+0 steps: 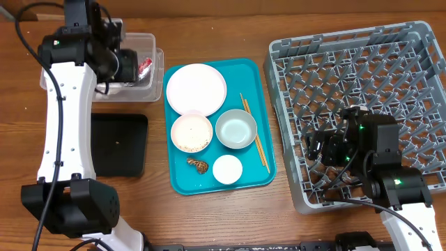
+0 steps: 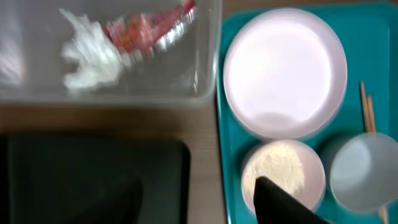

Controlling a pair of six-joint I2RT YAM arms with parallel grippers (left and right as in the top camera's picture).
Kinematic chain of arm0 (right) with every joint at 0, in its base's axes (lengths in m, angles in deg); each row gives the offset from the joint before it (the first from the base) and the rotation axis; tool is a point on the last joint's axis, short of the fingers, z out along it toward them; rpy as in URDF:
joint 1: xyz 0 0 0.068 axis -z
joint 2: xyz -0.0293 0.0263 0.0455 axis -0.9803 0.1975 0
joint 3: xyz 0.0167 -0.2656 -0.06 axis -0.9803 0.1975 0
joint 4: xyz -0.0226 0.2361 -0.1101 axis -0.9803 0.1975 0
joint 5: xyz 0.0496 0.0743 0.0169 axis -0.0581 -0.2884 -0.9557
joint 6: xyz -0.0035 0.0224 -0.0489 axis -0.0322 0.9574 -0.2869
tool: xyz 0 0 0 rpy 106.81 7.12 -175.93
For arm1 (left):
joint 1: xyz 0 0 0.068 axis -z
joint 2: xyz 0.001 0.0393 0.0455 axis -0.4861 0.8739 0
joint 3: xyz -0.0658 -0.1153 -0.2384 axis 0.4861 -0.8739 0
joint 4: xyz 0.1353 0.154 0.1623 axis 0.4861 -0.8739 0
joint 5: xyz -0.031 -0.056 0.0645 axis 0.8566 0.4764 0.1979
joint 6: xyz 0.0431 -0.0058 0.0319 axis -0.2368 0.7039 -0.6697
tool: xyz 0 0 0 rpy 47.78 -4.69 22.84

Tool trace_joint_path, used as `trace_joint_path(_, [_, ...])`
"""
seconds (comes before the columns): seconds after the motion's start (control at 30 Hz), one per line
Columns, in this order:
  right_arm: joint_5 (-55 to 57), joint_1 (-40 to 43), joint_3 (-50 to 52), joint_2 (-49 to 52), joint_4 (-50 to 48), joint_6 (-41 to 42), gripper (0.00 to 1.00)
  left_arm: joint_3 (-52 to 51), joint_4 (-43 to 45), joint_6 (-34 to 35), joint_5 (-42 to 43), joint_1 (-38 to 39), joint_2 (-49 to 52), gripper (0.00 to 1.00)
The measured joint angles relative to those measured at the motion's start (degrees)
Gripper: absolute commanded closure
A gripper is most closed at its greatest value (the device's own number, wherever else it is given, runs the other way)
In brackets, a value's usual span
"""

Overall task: Sort waste into correct bins and load items into the dishwasher
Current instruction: 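Drop the white tissue into the clear plastic bin, then grasp the white cup on the teal tray with the left gripper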

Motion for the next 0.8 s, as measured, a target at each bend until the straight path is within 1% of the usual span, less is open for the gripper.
trace_joint_path(0.1, [0.0,0.0,0.0,0.0,0.1,0.0,0.0,0.0,-7.9,0.7,1.5,0.0,0.0,0.41])
trace_joint_path(0.2, [0.0,0.0,0.0,0.0,0.1,0.0,0.0,-0.1,-13.5,1.5,2.2,0.0,0.0,0.41])
trace_joint_path(0.3, [0.0,0.0,0.0,0.0,0.1,0.0,0.0,-0.1,-16.5,2.2,2.6,0.1,0.0,0.4])
trace_joint_path(0.37, [0.0,0.0,0.0,0.0,0.2,0.0,0.0,-0.1,-19.1,2.5,2.6,0.4,-0.1,0.43])
trace_joint_path(0.5, [0.0,0.0,0.0,0.0,0.3,0.0,0.0,-0.2,-21.5,2.8,2.8,2.6,-1.7,0.42])
trace_joint_path(0.67, [0.0,0.0,0.0,0.0,0.4,0.0,0.0,-2.6,-20.2,4.0,2.1,11.3,-9.0,0.41])
trace_joint_path(0.73, [0.0,0.0,0.0,0.0,0.5,0.0,0.0,-5.6,-18.3,5.4,0.3,17.0,-13.9,0.39])
trace_joint_path(0.8, [0.0,0.0,0.0,0.0,0.6,0.0,0.0,-7.8,-17.0,6.5,-0.9,20.0,-16.7,0.39])
